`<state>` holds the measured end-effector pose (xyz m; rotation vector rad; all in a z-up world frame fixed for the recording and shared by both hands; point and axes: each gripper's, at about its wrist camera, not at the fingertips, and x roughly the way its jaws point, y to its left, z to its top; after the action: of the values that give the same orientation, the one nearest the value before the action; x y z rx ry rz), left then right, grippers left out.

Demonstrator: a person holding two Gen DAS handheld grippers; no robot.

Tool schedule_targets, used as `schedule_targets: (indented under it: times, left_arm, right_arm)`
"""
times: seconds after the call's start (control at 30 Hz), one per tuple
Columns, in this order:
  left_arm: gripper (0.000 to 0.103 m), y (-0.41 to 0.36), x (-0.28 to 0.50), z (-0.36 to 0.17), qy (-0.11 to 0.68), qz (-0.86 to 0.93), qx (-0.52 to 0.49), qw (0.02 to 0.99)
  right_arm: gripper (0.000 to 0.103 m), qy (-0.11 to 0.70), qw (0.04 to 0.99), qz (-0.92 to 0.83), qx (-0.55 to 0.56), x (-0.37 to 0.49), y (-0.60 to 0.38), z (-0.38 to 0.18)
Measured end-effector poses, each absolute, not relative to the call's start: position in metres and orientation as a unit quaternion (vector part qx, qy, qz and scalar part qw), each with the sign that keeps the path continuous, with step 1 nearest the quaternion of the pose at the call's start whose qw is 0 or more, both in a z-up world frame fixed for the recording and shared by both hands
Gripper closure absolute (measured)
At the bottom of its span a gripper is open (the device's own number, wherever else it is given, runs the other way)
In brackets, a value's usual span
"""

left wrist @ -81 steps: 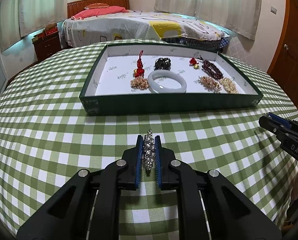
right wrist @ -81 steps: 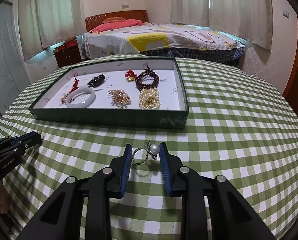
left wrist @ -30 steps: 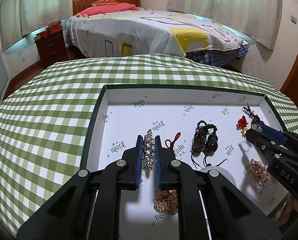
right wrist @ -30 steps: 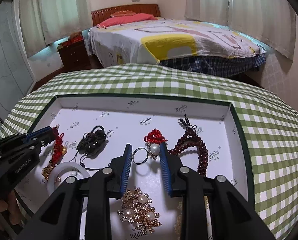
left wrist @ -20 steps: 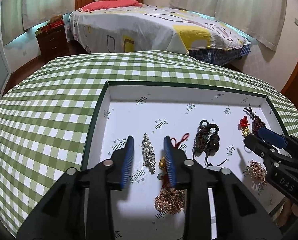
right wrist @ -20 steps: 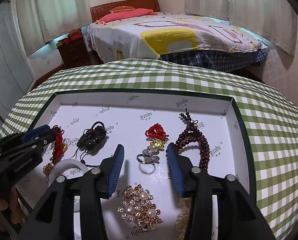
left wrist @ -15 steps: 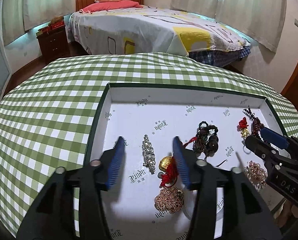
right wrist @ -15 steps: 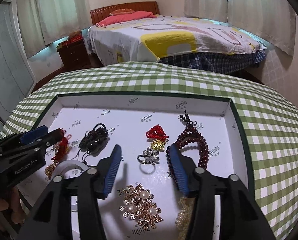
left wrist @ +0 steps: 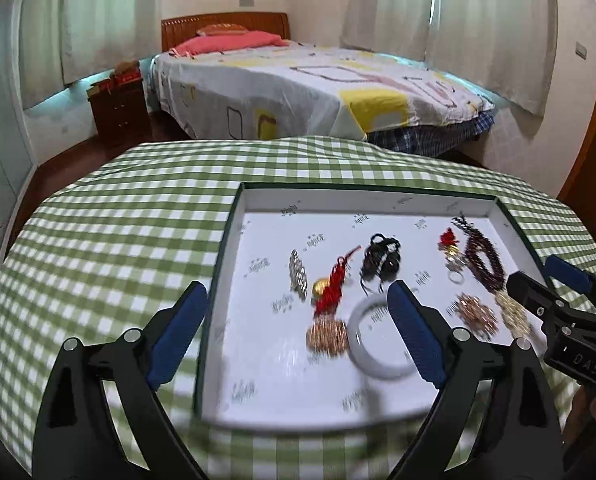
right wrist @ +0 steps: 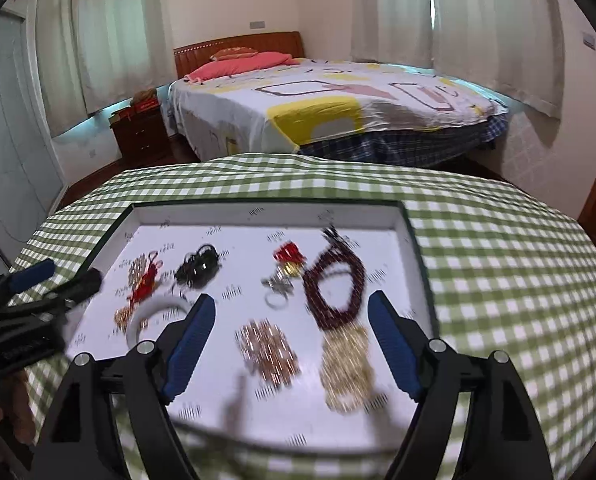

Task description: Organize jewelry

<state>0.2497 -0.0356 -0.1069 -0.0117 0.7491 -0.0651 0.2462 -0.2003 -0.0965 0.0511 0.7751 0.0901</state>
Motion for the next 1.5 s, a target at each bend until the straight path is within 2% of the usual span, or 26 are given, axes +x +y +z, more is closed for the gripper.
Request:
schedule_targets:
  times: [0.63,0.7,1.5]
  left_arm:
    - [0.008,-0.013,0.099,-0.037,0.323,0.008,-0.034,0.946]
    - [0.005,-0.012,0.086,-0.027,0.314,0.012,-0.031,0.949]
    - [0.005,-0.003,0.006,0.031,0.259,0.022,-0.042,0.965]
  right_arm:
    - [0.023,0.338,0.940,0.038,0.016,0.121,-0.200,-0.041]
    - [0.022,0.329,0.943,0.039,0.014,0.108,-0.198,-0.031]
    - [0.020,0.260,0.964,0.048,-0.001,0.041,-0.189,0.030]
